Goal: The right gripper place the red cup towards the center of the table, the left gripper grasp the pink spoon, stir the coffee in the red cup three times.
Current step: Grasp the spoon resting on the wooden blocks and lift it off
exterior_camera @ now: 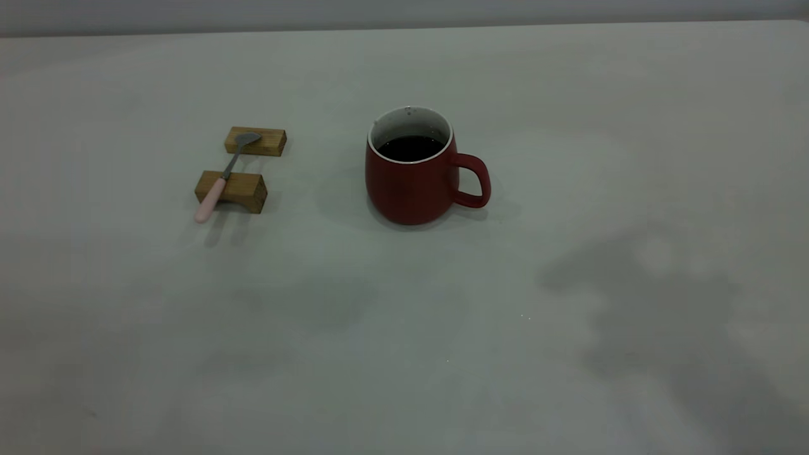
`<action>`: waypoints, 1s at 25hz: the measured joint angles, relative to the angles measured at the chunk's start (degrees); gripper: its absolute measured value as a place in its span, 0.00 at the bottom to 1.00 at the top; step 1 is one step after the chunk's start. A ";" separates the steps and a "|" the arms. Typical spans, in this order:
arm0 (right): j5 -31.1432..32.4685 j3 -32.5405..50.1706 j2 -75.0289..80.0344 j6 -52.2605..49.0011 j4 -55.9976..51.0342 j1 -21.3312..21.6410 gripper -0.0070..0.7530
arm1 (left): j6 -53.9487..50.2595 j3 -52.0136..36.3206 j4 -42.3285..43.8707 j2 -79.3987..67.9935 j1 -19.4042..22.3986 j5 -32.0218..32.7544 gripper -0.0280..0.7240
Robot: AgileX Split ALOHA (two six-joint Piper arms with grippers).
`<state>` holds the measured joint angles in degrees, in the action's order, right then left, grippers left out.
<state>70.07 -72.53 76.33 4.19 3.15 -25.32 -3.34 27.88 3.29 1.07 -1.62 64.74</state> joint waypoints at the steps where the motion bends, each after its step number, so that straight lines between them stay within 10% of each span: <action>1: 0.15 0.62 -1.65 -0.58 0.34 0.00 0.78 | 0.00 0.00 0.00 0.00 0.00 0.00 0.71; 11: 0.59 17.79 -19.26 -6.33 0.70 0.93 0.78 | 0.00 0.00 0.00 0.00 0.00 0.00 0.71; 25: -6.33 44.43 -59.91 -6.37 -2.08 22.34 0.78 | 0.00 0.00 0.00 0.00 0.00 0.00 0.71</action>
<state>63.75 -28.11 16.42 -2.18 1.07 -2.98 -3.34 27.88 3.29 1.07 -1.62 64.74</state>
